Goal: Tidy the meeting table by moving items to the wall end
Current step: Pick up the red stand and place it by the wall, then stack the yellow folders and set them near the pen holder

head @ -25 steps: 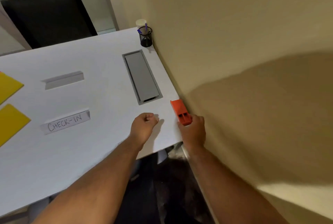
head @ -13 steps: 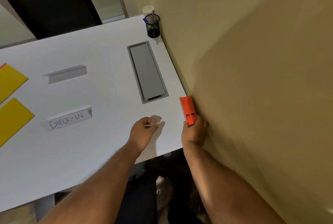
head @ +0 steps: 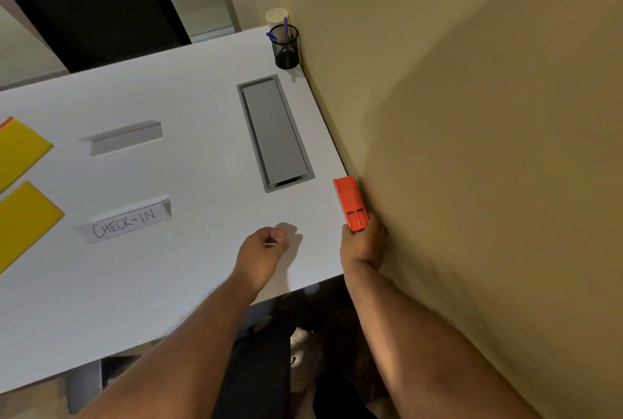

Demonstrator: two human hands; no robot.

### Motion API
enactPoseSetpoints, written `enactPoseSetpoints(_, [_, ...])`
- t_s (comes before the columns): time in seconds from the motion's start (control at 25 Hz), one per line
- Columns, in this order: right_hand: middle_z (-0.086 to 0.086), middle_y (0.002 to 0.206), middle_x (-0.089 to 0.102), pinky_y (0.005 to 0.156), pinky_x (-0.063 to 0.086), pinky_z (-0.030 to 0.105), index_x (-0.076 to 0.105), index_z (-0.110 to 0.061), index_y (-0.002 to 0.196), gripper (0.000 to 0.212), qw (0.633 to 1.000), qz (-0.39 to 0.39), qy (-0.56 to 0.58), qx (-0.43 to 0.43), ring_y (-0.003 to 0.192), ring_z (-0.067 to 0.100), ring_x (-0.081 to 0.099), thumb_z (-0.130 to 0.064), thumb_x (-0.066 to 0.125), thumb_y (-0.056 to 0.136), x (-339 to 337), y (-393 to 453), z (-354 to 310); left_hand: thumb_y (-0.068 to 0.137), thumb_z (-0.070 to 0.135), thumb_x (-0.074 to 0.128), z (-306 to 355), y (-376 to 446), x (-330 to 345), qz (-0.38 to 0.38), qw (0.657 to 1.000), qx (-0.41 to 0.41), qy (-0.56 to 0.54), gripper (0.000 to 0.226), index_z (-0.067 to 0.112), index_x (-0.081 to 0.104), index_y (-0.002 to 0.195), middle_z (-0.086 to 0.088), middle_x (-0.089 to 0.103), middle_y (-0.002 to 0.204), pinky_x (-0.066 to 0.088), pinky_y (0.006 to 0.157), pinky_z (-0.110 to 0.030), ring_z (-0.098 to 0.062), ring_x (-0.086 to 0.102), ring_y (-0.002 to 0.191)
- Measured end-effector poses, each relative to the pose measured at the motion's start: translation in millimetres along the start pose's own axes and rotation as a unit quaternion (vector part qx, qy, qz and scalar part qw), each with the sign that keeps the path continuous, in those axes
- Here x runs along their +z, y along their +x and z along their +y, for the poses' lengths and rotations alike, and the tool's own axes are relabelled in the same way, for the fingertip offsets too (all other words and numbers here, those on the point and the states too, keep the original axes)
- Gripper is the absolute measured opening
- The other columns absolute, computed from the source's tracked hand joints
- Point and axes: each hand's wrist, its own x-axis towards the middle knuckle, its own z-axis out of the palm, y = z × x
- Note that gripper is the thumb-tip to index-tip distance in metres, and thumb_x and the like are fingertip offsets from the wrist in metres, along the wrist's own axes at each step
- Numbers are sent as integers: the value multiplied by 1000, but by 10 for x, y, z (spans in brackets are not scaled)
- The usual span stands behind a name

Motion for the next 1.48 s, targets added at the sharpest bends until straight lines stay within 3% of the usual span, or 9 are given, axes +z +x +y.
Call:
enactPoseSetpoints(0.32, [19, 127, 64, 95, 54, 45, 64, -9, 134, 51, 999, 27, 19, -8, 118, 40, 65, -2, 67, 83, -147, -294, -106, 95, 17, 67, 31, -243, -169, 17, 999, 29, 14, 9, 22, 72, 100, 2, 73, 106, 56, 87, -33, -17, 69, 99])
enactPoseSetpoints(0.44, [12, 142, 56, 104, 52, 37, 55, -14, 141, 58, 995, -62, 69, -22, 124, 30, 62, -1, 70, 86, -179, -653, -402, 95, 17, 68, -63, -405, -469, 46, 998, 42, 27, 9, 22, 73, 100, 5, 74, 106, 53, 85, -29, -16, 69, 99])
enactPoseSetpoints(0.6, [4, 144, 49, 93, 52, 26, 54, -15, 140, 55, 979, -176, 100, -21, 108, 18, 59, -1, 72, 90, -87, -1350, -859, 93, 16, 70, -360, -724, -1084, 116, 993, 31, 17, 7, 21, 72, 99, 6, 74, 106, 53, 84, -27, -15, 70, 100])
enactPoseSetpoints(0.8, [1, 137, 55, 97, 60, 39, 54, -24, 136, 49, 946, -282, 91, -130, 114, 20, 63, -20, 75, 92, 35, -2299, -1332, 93, 16, 71, -776, -1106, -1893, 183, 983, 28, -4, 15, 16, 73, 108, -1, 74, 108, 52, 94, -33, -22, 70, 102])
enactPoseSetpoints(0.96, [3, 136, 55, 91, 51, 29, 57, -21, 134, 49, 902, -365, 36, -227, 110, 16, 60, -26, 77, 90, 219, -3231, -1500, 91, 17, 74, -1293, -1488, -2618, 209, 977, 40, -24, 21, 13, 74, 112, -4, 74, 107, 51, 92, -31, -24, 69, 101])
enactPoseSetpoints(1.12, [1, 120, 60, 85, 43, 24, 67, -19, 124, 40, 846, -430, -42, -311, 105, 14, 61, -28, 80, 88, 491, -4241, -1591, 92, 16, 74, -2001, -1975, -3533, 220, 974, 53, -20, 25, 11, 73, 117, -4, 72, 111, 47, 90, -27, -24, 68, 102])
enactPoseSetpoints(1.32, [-1, 100, 66, 62, 44, 5, 73, -13, 115, 27, 830, -445, -11, -336, 80, 10, 63, -22, 79, 91, 755, -5548, -1770, 91, 11, 74, -2757, -2634, -4630, 277, 959, 38, -42, 26, 6, 74, 116, -6, 71, 109, 43, 89, -24, -20, 63, 98])
enactPoseSetpoints(1.48, [8, 101, 74, 83, 57, 33, 72, -17, 113, 27, 815, -482, -5, -321, 92, 25, 73, -30, 80, 91, 1048, -6274, -1862, 89, 7, 74, -3020, -2989, -5153, 291, 953, 61, -59, 24, 15, 74, 112, 0, 72, 106, 52, 94, -30, -19, 67, 99])
